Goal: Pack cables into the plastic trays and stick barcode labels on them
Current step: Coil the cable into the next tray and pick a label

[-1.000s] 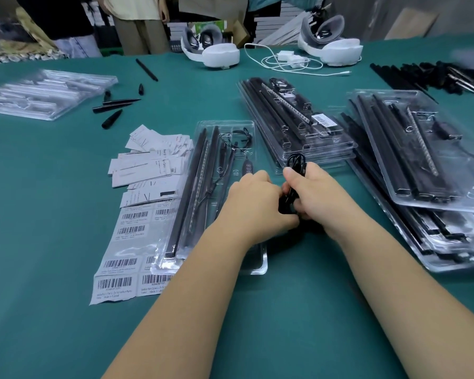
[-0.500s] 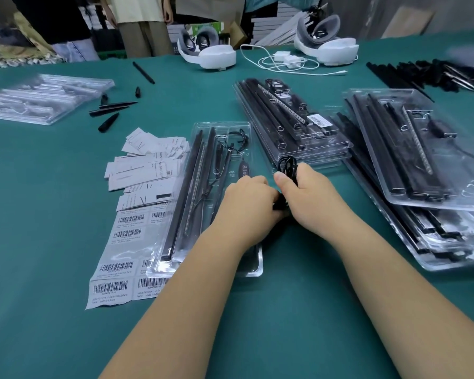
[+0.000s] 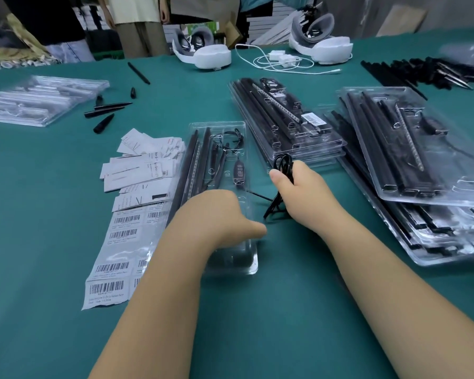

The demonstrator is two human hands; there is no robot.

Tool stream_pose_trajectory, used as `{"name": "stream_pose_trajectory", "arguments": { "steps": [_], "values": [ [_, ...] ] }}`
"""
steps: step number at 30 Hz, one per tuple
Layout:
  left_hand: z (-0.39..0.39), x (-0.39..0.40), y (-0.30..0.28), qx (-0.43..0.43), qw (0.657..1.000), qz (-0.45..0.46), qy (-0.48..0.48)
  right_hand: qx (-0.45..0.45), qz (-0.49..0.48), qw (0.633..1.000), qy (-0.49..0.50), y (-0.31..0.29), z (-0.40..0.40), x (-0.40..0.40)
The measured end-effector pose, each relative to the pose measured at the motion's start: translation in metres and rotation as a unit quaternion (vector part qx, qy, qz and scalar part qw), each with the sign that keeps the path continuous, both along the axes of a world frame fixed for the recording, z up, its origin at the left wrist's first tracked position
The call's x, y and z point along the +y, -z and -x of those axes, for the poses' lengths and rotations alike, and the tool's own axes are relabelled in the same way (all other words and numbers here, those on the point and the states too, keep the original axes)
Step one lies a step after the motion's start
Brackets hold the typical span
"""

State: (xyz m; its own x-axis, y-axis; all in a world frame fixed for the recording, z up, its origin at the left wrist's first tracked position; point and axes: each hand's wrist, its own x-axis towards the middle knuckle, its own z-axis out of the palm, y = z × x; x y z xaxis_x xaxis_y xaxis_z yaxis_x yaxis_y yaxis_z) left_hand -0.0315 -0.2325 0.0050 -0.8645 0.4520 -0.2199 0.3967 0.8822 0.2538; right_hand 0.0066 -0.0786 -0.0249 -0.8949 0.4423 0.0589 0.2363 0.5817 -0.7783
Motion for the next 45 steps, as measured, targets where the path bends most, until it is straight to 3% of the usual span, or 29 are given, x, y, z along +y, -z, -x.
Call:
{"name": "stream_pose_trajectory", "arguments": {
  "steps": [8, 12, 19, 24, 33, 40, 45],
  "values": [
    [0.021, -0.015, -0.010, -0.111, 0.989, -0.089, 0.040, 0.015, 0.004, 1.000, -0.012, -0.001, -0.003, 0.002],
    [0.032, -0.028, -0.012, -0.231, 0.949, -0.210, 0.033, 0.021, 0.011, 0.999, -0.032, -0.001, -0.003, 0.003],
    [0.043, -0.038, -0.007, -0.343, 0.887, -0.303, 0.057, -0.022, -0.029, 0.995, -0.088, -0.008, -0.007, 0.009],
    [0.047, -0.037, -0.004, -0.340, 0.889, -0.300, 0.062, -0.023, -0.005, 0.995, -0.099, -0.008, -0.006, 0.009],
    [0.047, -0.036, -0.002, -0.350, 0.880, -0.316, 0.066, 0.118, 0.144, 0.983, -0.002, 0.003, 0.003, -0.014],
    [0.042, -0.018, 0.002, -0.345, 0.871, -0.347, 0.051, 0.202, 0.262, 0.939, 0.090, 0.006, 0.007, -0.018],
    [0.044, -0.018, 0.003, -0.339, 0.875, -0.342, 0.056, 0.191, 0.359, 0.907, 0.107, 0.007, 0.011, -0.016]
  ]
}}
